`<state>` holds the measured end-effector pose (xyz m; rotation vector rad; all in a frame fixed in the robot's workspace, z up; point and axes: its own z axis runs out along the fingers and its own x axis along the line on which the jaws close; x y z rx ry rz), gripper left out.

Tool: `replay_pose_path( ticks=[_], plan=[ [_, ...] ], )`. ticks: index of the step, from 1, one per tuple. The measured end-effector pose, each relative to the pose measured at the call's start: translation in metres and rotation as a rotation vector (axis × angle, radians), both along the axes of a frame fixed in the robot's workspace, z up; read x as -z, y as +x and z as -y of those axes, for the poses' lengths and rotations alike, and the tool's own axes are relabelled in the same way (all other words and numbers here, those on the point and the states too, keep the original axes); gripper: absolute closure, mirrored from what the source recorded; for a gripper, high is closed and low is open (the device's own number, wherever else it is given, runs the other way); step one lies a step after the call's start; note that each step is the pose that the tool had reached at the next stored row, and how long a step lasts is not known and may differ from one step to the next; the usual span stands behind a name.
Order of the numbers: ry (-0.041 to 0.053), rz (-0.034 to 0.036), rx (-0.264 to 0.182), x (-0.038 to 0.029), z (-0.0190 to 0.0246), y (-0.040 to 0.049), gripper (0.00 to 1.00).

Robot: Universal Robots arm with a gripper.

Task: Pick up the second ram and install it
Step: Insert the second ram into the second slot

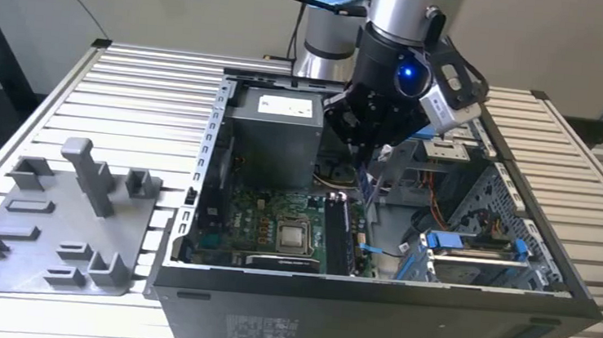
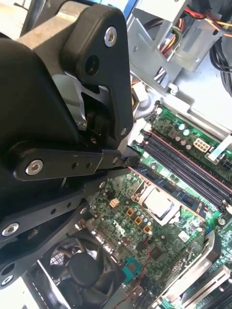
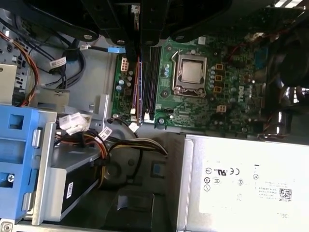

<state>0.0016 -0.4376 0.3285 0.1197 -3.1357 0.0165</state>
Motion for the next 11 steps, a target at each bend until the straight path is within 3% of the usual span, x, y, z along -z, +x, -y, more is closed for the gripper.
replay_pose_path(
  ticks=[5,11],
  plan=[
    [-0.0001,-0.0001,0.010,0.0065,0.0000,0.0000,0.86],
    [-0.0012,0.0000,0.067,0.0175,0.0000,-0.0001,0.86]
  ],
)
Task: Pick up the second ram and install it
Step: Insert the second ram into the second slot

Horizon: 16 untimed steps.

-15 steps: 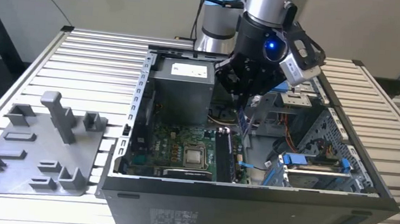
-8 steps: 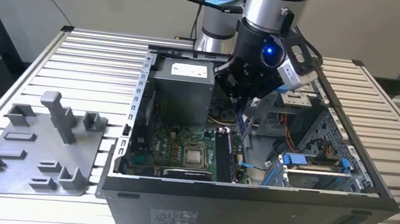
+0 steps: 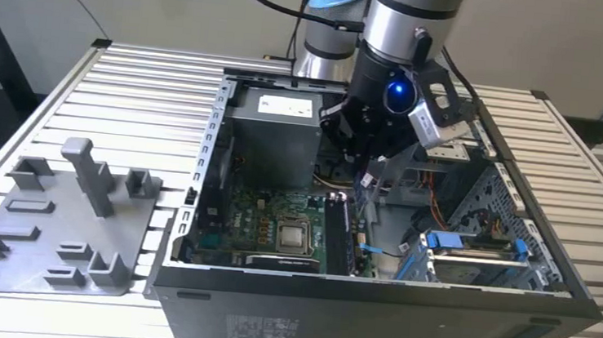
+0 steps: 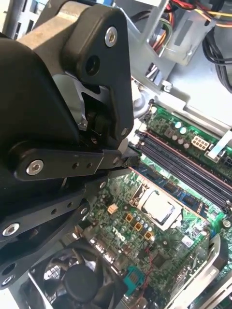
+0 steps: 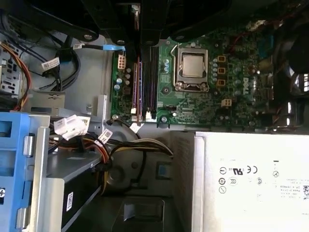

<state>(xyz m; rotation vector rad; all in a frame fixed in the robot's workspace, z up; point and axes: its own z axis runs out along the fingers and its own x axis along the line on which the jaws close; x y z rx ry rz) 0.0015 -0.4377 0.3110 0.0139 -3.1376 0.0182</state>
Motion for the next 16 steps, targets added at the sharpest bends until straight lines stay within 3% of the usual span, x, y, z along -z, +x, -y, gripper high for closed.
replay_pose_path(
  ticks=[5,8,16],
  plan=[
    [-0.0005,0.0011,0.011,0.0090,0.0000,-0.0013,0.86],
    [-0.0003,0.0082,0.011,0.0143,0.0000,-0.0015,0.86],
    [-0.0005,0.0084,0.011,0.0289,0.0043,-0.0046,0.86]
  ],
)
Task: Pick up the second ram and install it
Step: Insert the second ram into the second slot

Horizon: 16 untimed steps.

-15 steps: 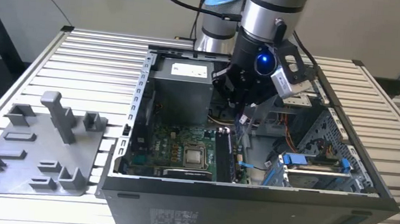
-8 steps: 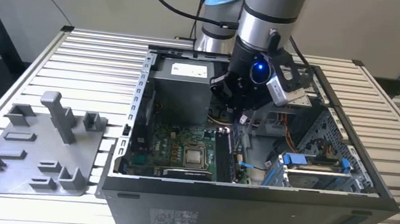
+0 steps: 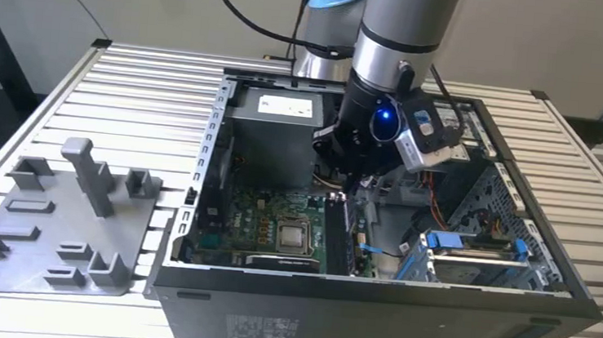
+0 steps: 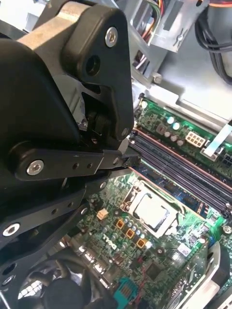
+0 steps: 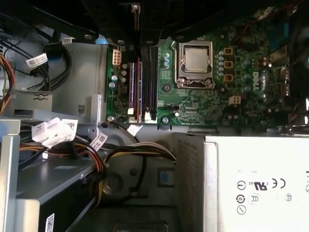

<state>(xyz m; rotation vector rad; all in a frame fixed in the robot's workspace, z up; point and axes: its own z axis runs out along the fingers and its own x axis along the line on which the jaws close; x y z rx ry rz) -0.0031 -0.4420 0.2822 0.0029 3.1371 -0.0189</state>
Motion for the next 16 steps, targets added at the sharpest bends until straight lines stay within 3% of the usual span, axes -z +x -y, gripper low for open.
replay_pose_path(
  ticks=[5,16],
  plan=[
    [0.0000,0.0000,0.000,0.0092,0.0028,-0.0017,0.86],
    [0.0000,-0.0001,0.000,0.0291,0.0148,-0.0019,0.86]
  ],
)
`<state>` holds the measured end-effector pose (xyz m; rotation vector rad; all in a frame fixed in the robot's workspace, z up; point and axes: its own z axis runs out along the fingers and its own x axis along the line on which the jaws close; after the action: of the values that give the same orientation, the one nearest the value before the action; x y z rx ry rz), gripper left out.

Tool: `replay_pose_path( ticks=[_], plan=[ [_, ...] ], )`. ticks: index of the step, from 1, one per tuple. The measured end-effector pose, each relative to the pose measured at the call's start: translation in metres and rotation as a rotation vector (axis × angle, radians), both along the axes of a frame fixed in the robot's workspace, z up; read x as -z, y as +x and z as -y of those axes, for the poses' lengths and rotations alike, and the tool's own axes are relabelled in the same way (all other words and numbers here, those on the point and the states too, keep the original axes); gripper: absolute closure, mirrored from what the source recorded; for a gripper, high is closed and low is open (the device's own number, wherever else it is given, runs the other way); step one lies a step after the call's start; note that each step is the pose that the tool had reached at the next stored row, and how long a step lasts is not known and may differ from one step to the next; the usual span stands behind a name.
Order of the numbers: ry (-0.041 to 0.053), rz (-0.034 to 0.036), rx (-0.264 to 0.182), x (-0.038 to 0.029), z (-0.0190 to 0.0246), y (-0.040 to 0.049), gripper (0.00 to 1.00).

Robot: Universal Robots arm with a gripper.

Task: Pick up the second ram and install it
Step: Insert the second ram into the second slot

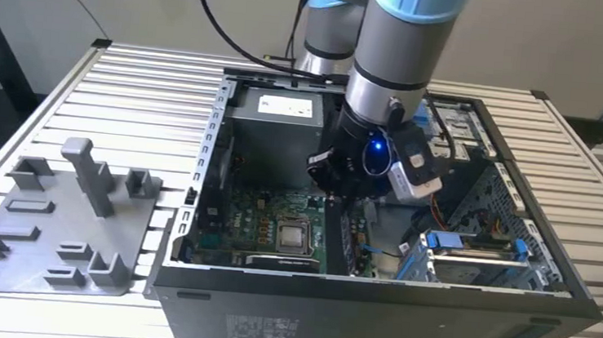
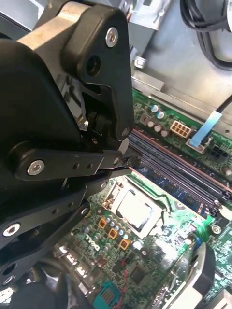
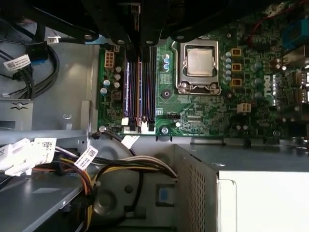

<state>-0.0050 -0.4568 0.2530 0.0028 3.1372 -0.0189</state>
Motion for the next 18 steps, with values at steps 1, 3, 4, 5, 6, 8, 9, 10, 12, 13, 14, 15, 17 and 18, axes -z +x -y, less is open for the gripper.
replay_pose_path(
  ticks=[1,3,4,5,6,8,9,10,12,13,14,15,17,18],
  plan=[
    [0.0001,0.0001,0.000,0.0019,0.0009,0.0000,0.86],
    [0.0001,0.0001,0.000,0.0055,0.0019,-0.0003,0.86],
    [0.0000,0.0001,0.000,0.0072,0.0025,-0.0002,0.86],
    [-0.0001,0.0000,0.000,0.0090,0.0034,-0.0004,0.86],
    [-0.0001,0.0000,0.000,0.0108,0.0044,-0.0004,0.86],
    [-0.0001,0.0000,0.002,0.0145,0.0066,-0.0006,0.86],
    [0.0001,0.0001,0.005,0.0164,0.0074,-0.0011,0.86],
    [0.0001,0.0001,0.008,0.0182,0.0084,-0.0013,0.86],
    [0.0002,0.0001,0.014,0.0212,0.0098,-0.0017,0.86],
    [-0.0004,-0.0001,0.014,0.0211,0.0098,-0.0017,0.86],
    [-0.0010,0.0000,0.014,0.0211,0.0098,-0.0017,0.86],
    [-0.0015,0.0000,0.014,0.0212,0.0098,-0.0017,0.86],
    [-0.0024,0.0001,0.014,0.0212,0.0098,-0.0017,0.86],
    [-0.0024,0.0001,0.014,0.0212,0.0098,-0.0018,0.86]
  ],
)
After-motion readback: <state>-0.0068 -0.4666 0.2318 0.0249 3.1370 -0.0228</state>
